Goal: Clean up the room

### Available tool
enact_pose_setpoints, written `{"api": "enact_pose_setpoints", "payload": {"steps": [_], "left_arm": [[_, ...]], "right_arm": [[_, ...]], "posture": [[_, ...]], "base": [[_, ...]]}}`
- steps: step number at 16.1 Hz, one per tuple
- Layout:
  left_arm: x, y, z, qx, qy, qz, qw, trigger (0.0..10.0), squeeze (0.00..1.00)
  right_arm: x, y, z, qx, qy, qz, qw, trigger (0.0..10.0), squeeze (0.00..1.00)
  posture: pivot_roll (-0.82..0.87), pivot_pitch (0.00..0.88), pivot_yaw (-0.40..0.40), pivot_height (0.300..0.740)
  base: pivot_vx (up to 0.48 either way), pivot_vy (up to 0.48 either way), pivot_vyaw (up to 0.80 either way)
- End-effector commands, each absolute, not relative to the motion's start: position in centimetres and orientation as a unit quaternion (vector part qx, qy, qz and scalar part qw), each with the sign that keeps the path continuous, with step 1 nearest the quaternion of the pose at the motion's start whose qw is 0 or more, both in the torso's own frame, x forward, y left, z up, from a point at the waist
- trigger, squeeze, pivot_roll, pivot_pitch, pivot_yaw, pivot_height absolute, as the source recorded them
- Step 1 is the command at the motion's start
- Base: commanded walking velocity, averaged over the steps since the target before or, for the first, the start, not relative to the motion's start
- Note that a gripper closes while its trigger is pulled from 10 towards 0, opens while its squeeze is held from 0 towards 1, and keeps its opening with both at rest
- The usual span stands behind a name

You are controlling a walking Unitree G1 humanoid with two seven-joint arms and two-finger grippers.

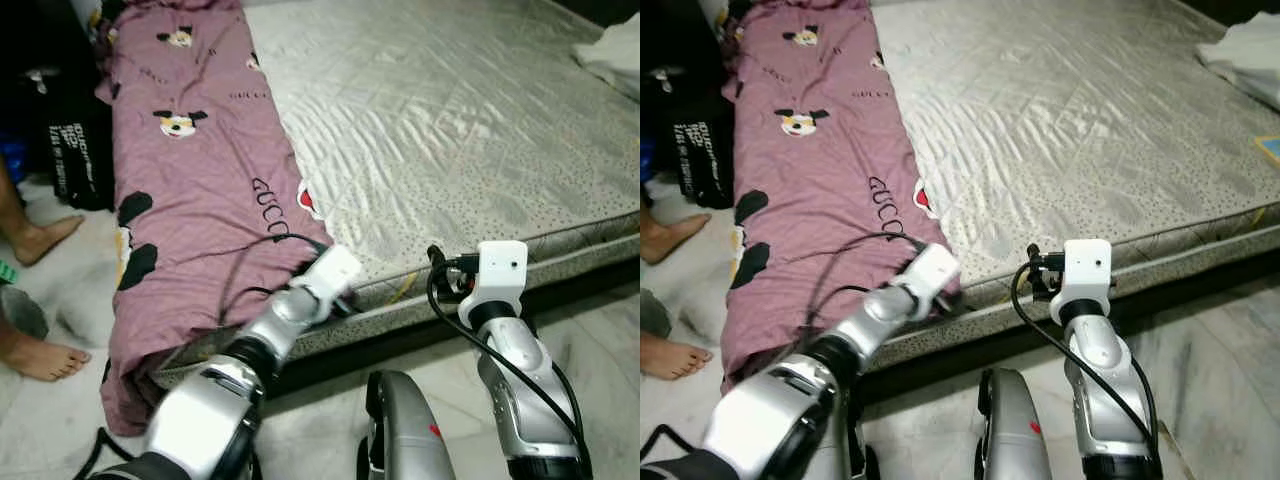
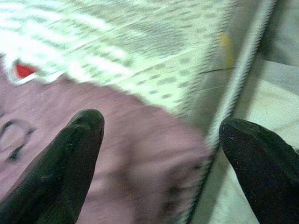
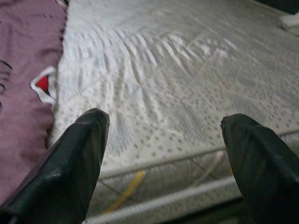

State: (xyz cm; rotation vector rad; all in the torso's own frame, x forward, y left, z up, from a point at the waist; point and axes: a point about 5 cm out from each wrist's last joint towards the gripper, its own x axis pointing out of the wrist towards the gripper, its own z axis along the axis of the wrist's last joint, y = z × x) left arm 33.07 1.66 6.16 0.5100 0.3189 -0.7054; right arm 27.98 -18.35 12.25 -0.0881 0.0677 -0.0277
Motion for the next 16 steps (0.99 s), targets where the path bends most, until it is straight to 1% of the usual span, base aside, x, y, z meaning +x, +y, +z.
{"api": "enact_pose_setpoints", "payload": {"steps": [1, 2, 3, 4, 5, 6, 7, 8, 9, 10, 11, 12, 13, 15, 16], "left_arm": [[32.5, 1.0, 5.9, 0.263, 0.153, -0.375, 0.876, 10.0, 1.00], [32.2, 0.3, 5.9, 0.276, 0.145, -0.396, 0.864, 10.0, 1.00], [32.1, 0.0, 6.0, 0.278, 0.139, -0.403, 0.861, 10.0, 1.00], [32.2, -0.9, 7.0, 0.278, 0.110, -0.416, 0.859, 10.0, 1.00], [33.0, -1.7, 9.3, 0.254, 0.049, -0.400, 0.879, 10.0, 1.00], [33.9, -1.4, 11.1, 0.220, 0.006, -0.362, 0.906, 10.0, 1.00], [35.0, 0.1, 13.3, 0.179, -0.049, -0.299, 0.936, 10.0, 1.00], [35.4, 1.2, 14.1, 0.143, -0.066, -0.269, 0.950, 10.0, 1.00], [35.7, 5.0, 14.6, 0.078, -0.081, -0.183, 0.977, 10.0, 1.00], [35.3, 7.3, 14.6, 0.053, -0.088, -0.140, 0.985, 10.0, 1.00], [34.9, 8.4, 14.6, 0.050, -0.094, -0.120, 0.987, 10.0, 1.00], [33.5, 11.0, 13.9, 0.040, -0.091, -0.070, 0.993, 10.0, 1.00], [32.3, 12.7, 13.3, 0.034, -0.085, -0.037, 0.995, 10.0, 1.00], [29.0, 14.8, 12.0, 0.014, -0.082, -0.021, 0.996, 10.0, 1.00], [28.5, 15.1, 11.9, 0.004, -0.080, -0.016, 0.997, 10.0, 1.00]], "right_arm": [[28.3, -17.8, 12.3, -0.042, 0.029, -0.010, 0.999, 10.0, 0.00], [28.5, -17.7, 12.2, -0.042, 0.028, -0.010, 0.999, 10.0, 0.00], [28.6, -17.7, 12.2, -0.042, 0.027, -0.009, 0.999, 10.0, 0.00], [28.8, -17.7, 12.3, -0.041, 0.025, -0.008, 0.999, 10.0, 0.00], [29.2, -17.5, 12.4, -0.038, 0.018, -0.004, 0.999, 10.0, 0.00], [29.6, -17.1, 12.6, -0.034, 0.013, 0.001, 0.999, 10.0, 0.00], [30.0, -16.7, 12.7, -0.029, 0.008, 0.006, 1.000, 10.0, 0.00], [30.2, -16.5, 12.7, -0.024, 0.005, 0.009, 1.000, 10.0, 0.00], [30.5, -16.0, 12.6, -0.018, 0.004, 0.012, 1.000, 10.0, 0.00], [30.6, -15.7, 12.3, -0.014, 0.006, 0.013, 1.000, 10.0, 0.00], [30.6, -15.6, 12.2, -0.012, 0.006, 0.013, 1.000, 10.0, 0.00], [30.7, -15.2, 11.8, -0.010, 0.008, 0.015, 1.000, 10.0, 0.00], [30.8, -15.0, 11.4, -0.007, 0.012, 0.016, 1.000, 10.0, 0.00], [31.6, -14.4, 11.0, 0.024, 0.021, 0.012, 0.999, 10.0, 0.00], [31.9, -14.1, 11.2, 0.029, 0.017, 0.014, 0.999, 10.0, 0.00]], "posture": [[-0.05, 0.035, 0.023, 0.585], [-0.05, 0.029, 0.021, 0.585], [-0.05, 0.029, 0.021, 0.585], [-0.04, 0.018, 0.017, 0.585], [-0.03, 0.009, 0.015, 0.585], [-0.02, 0.000, 0.015, 0.585], [-0.01, 0.000, 0.015, 0.585], [0.00, 0.000, 0.015, 0.585], [0.02, 0.000, 0.016, 0.585], [0.02, 0.000, 0.015, 0.585], [0.03, 0.000, 0.013, 0.585], [0.05, 0.000, 0.010, 0.585], [0.07, 0.000, 0.007, 0.585], [0.10, 0.000, 0.002, 0.585], [0.10, 0.000, -0.001, 0.585]], "base": [[0.000, 0.000, 0.00], [0.000, 0.000, 0.00], [0.000, 0.000, 0.00], [0.000, 0.000, 0.00], [0.000, 0.000, 0.00], [0.000, 0.000, 0.00], [0.000, 0.000, 0.00], [0.000, 0.000, 0.00], [0.000, 0.000, 0.00], [0.000, 0.000, 0.00], [0.000, 0.000, 0.00], [0.000, 0.000, 0.00], [0.000, 0.000, 0.00], [0.000, 0.000, 0.00], [0.000, 0.000, 0.00]]}}
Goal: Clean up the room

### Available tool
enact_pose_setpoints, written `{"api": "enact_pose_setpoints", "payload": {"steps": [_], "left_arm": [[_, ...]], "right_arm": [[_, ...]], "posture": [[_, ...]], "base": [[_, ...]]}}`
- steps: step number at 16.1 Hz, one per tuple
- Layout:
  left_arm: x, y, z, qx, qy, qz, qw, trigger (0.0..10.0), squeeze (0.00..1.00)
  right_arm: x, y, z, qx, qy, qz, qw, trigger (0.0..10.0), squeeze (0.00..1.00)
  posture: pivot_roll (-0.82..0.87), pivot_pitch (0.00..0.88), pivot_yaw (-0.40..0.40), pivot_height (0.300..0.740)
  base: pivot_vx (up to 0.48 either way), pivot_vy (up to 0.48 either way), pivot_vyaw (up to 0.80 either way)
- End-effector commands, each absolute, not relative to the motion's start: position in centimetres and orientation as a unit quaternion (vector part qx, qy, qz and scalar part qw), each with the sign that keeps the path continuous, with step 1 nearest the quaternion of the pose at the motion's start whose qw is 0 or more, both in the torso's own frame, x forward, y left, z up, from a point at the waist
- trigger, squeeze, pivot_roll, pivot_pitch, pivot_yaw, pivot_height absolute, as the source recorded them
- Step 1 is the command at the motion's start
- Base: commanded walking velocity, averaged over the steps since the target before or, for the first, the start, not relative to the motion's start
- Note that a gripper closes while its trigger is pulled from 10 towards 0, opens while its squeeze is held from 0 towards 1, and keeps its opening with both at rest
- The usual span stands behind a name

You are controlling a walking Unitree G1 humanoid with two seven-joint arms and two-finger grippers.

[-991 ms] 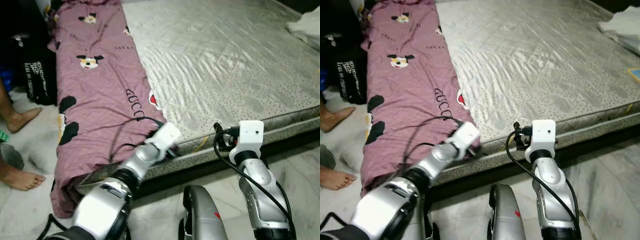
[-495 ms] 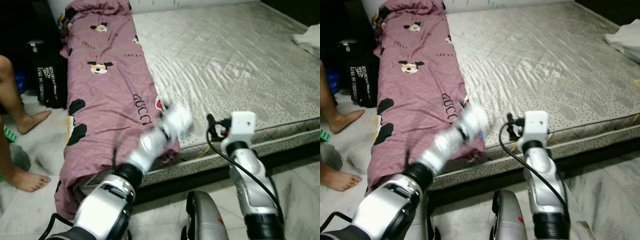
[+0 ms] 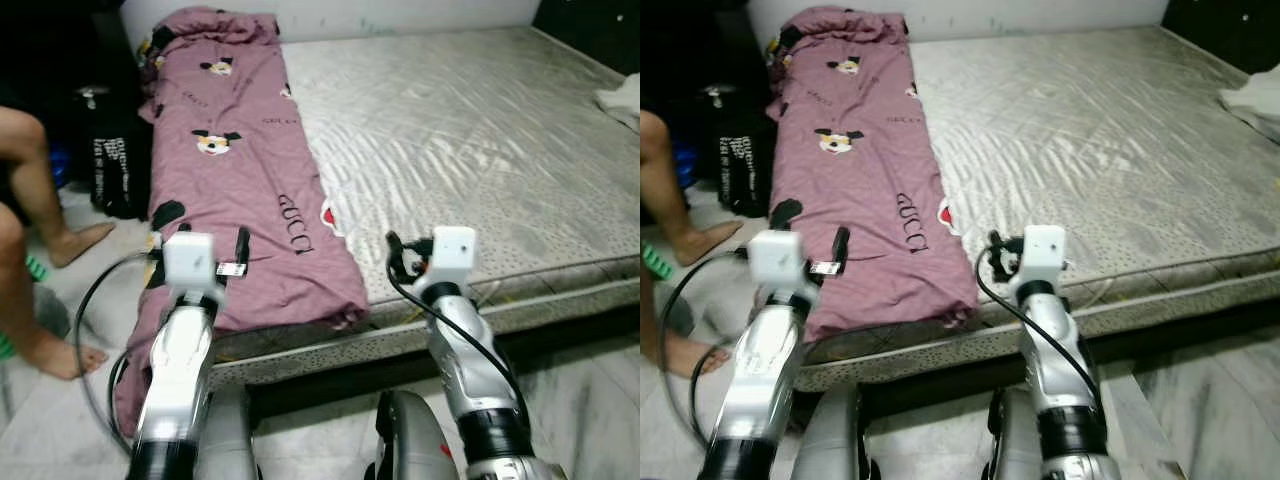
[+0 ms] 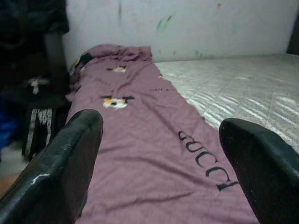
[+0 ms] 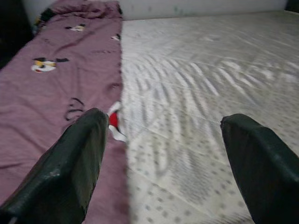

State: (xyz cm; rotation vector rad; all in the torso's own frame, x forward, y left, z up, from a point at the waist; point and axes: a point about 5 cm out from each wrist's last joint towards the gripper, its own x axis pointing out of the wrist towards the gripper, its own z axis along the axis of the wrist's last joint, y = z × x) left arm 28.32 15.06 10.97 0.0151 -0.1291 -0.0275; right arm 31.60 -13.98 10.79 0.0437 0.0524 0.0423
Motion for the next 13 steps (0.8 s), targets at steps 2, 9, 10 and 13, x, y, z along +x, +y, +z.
{"api": "enact_pose_setpoints", "payload": {"steps": [2, 9, 10, 13], "left_arm": [[28.6, 15.3, 12.7, 0.008, -0.078, -0.006, 0.997, 10.0, 1.00], [29.7, 14.3, 13.5, 0.001, -0.080, -0.016, 0.997, 10.0, 1.00], [29.9, 14.4, 13.3, 0.000, -0.075, -0.017, 0.997, 10.0, 1.00], [30.3, 14.7, 12.5, 0.010, -0.061, -0.004, 0.998, 10.0, 0.00]], "right_arm": [[32.3, -13.6, 12.0, 0.037, 0.001, 0.024, 0.999, 10.0, 0.00], [33.8, -11.5, 14.4, 0.065, -0.051, 0.064, 0.994, 10.0, 0.00], [33.9, -11.6, 14.2, 0.069, -0.048, 0.059, 0.995, 10.0, 0.00], [33.8, -11.9, 12.6, 0.078, -0.028, 0.048, 0.995, 10.0, 0.00]], "posture": [[0.10, 0.000, -0.001, 0.585], [0.07, 0.000, 0.005, 0.608], [0.08, 0.000, 0.008, 0.617], [0.09, 0.000, 0.013, 0.649]], "base": [[0.000, 0.000, 0.00], [0.000, 0.000, 0.00], [0.000, 0.000, 0.00], [0.000, 0.000, 0.00]]}}
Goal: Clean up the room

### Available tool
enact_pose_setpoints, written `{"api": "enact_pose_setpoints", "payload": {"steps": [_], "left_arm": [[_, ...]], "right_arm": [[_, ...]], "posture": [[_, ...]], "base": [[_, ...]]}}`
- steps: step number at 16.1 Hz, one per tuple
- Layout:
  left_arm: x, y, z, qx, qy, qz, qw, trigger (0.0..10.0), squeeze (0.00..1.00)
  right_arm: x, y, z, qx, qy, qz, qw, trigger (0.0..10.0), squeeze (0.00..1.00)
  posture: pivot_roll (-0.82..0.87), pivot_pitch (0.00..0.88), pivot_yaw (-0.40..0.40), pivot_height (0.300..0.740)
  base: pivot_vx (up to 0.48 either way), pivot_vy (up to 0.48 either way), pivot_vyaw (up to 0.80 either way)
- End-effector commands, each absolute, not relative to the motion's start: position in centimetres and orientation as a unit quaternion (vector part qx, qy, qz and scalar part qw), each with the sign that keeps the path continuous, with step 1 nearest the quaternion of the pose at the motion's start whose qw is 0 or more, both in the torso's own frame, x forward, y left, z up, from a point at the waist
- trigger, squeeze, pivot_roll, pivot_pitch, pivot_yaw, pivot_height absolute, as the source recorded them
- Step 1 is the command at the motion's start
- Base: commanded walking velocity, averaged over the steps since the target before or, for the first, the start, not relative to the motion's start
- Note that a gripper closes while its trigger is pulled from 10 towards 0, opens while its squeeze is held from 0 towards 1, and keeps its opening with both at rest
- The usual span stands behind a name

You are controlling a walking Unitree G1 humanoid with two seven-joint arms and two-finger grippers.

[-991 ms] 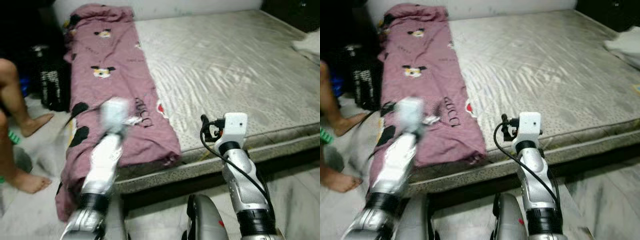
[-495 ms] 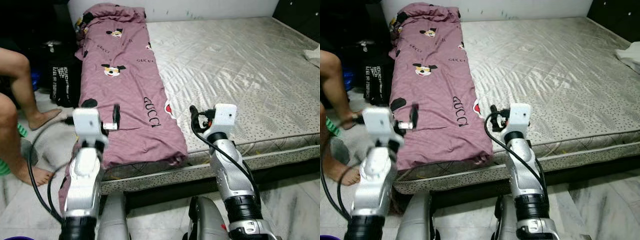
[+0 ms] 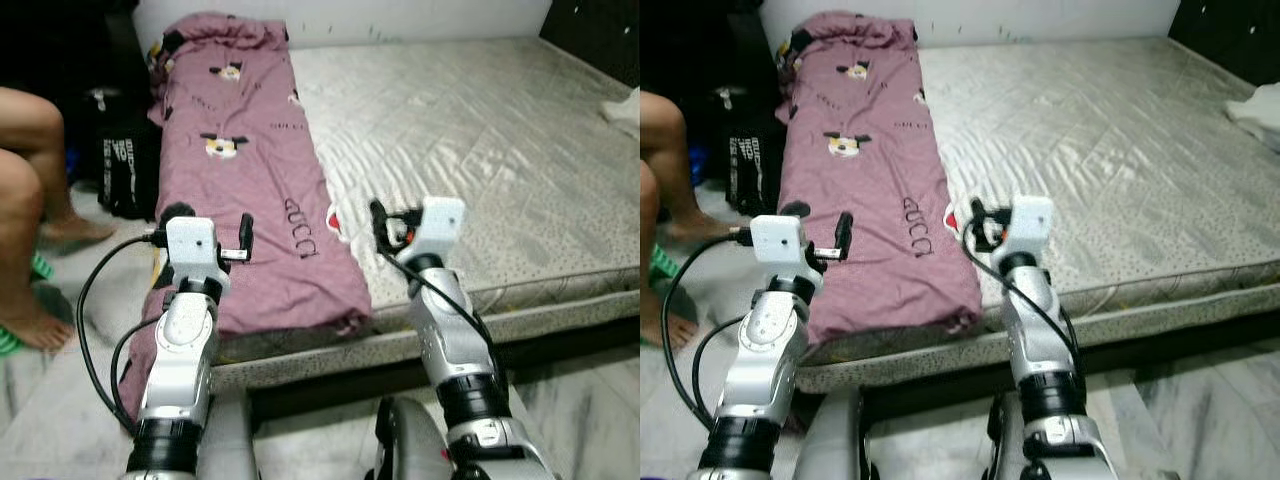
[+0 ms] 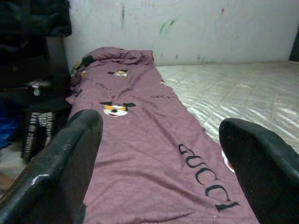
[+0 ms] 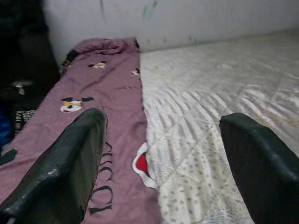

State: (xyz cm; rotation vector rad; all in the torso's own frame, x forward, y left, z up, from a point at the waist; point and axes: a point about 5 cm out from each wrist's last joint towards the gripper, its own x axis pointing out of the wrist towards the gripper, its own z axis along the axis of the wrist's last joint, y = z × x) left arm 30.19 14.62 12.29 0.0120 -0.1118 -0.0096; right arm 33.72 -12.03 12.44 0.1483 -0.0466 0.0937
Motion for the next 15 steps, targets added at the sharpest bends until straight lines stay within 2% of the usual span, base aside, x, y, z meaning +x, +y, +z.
{"api": "enact_pose_setpoints", "payload": {"steps": [1, 4, 9, 11, 13, 15], "left_arm": [[30.4, 14.7, 12.3, 0.026, -0.058, 0.010, 0.998, 10.0, 0.00], [30.2, 15.0, 11.6, 0.031, -0.047, 0.010, 0.998, 10.0, 0.00], [29.6, 15.4, 10.0, 0.045, -0.017, 0.006, 0.999, 10.0, 0.00], [29.8, 15.0, 10.1, 0.045, -0.018, -0.011, 0.999, 10.0, 0.00], [30.2, 15.0, 10.7, 0.001, -0.027, -0.030, 0.999, 10.0, 0.00], [30.0, 15.4, 10.5, 0.022, -0.025, -0.011, 0.999, 10.0, 0.00]], "right_arm": [[33.7, -11.7, 12.1, 0.080, -0.022, 0.051, 0.995, 10.0, 0.00], [33.2, -11.1, 11.7, 0.080, -0.023, 0.058, 0.995, 10.0, 0.00], [33.0, -12.0, 11.3, 0.072, -0.025, 0.042, 0.996, 10.0, 0.00], [33.1, -12.3, 11.7, 0.071, -0.033, 0.033, 0.996, 10.0, 0.00], [32.4, -13.0, 11.1, 0.066, -0.025, 0.022, 0.997, 10.0, 0.00], [31.8, -13.4, 10.8, 0.064, -0.021, 0.018, 0.998, 10.0, 0.00]], "posture": [[0.10, 0.000, 0.015, 0.658], [0.09, 0.000, 0.028, 0.685], [0.03, 0.000, 0.073, 0.735], [0.03, 0.000, 0.068, 0.740], [0.03, 0.000, 0.059, 0.740], [0.04, 0.000, 0.051, 0.740]], "base": [[0.000, 0.000, 0.00], [0.000, 0.000, 0.00], [0.000, 0.000, 0.00], [0.000, 0.000, 0.00], [0.000, 0.000, 0.00], [0.000, 0.000, 0.00]]}}
